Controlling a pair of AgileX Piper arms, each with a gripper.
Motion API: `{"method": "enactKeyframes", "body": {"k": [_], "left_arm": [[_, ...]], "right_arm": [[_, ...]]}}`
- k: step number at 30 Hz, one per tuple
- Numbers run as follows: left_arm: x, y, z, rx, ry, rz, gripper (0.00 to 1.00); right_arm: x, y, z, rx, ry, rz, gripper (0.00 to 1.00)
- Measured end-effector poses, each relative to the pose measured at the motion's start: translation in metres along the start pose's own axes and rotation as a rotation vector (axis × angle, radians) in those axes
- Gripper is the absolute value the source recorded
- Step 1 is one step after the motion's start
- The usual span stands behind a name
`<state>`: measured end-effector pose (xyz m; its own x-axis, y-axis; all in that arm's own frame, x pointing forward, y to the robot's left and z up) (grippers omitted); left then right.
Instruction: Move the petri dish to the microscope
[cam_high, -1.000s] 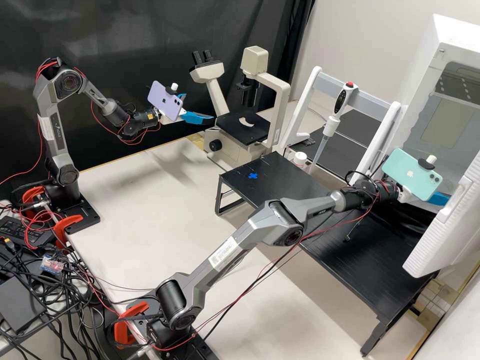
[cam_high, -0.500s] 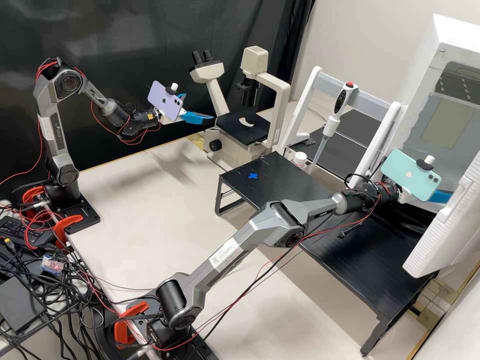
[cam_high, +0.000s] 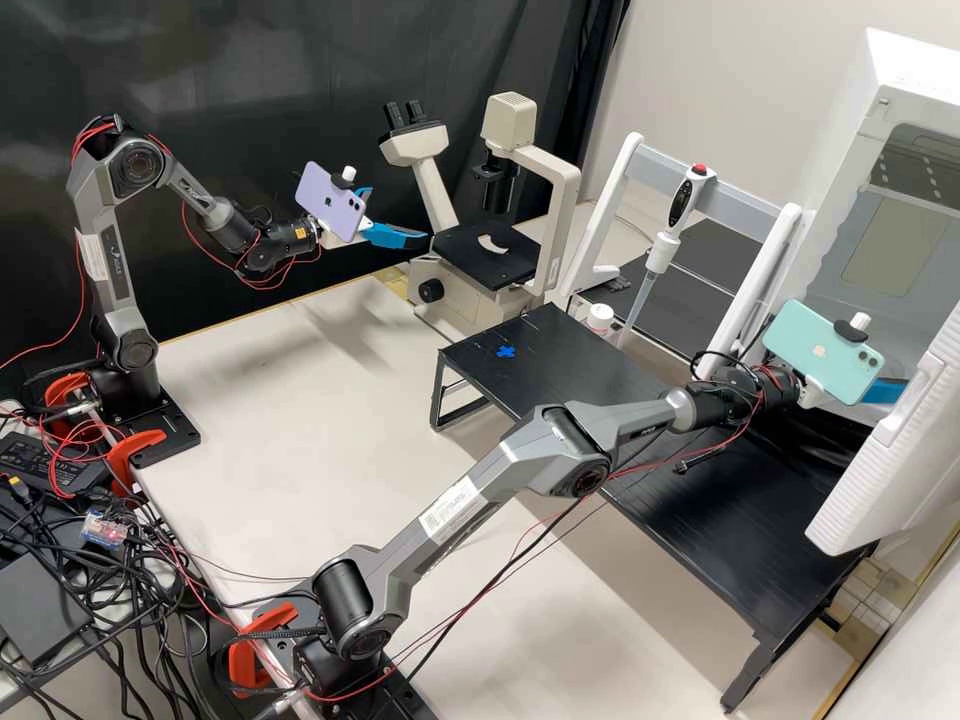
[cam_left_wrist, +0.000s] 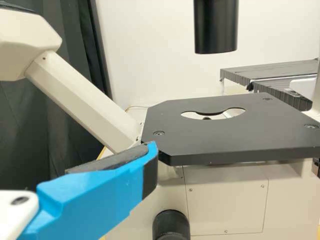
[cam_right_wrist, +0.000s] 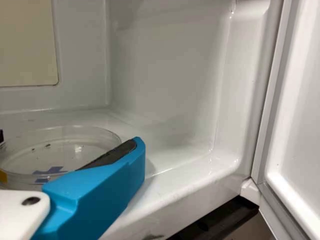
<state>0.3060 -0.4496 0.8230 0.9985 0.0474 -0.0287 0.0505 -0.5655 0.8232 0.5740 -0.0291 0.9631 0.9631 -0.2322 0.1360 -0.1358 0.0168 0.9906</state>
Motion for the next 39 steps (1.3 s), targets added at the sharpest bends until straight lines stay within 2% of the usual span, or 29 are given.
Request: {"method": "enactKeyframes", "body": {"k": [6, 14, 26, 39], "left_arm": [[0.0, 0.0, 0.0, 0.0, 0.0, 0.0, 1.0], [0.0, 0.0, 0.0, 0.0, 0.0, 0.0, 1.0], [0.0, 0.0, 0.0, 0.0, 0.0, 0.0, 1.0], [0.0, 0.0, 0.0, 0.0, 0.0, 0.0, 1.0]], "right_arm": [[0.0, 0.001, 0.003, 0.0, 0.008, -0.01, 0.0], [-0.009, 0.005, 0.009, 0.009, -0.02, -0.042, 0.0], [-0.055, 0.032, 0.019, 0.009, -0.042, -0.135, 0.0], [-0.131, 0.051, 0.029, 0.089, -0.1, -0.197, 0.0]]}}
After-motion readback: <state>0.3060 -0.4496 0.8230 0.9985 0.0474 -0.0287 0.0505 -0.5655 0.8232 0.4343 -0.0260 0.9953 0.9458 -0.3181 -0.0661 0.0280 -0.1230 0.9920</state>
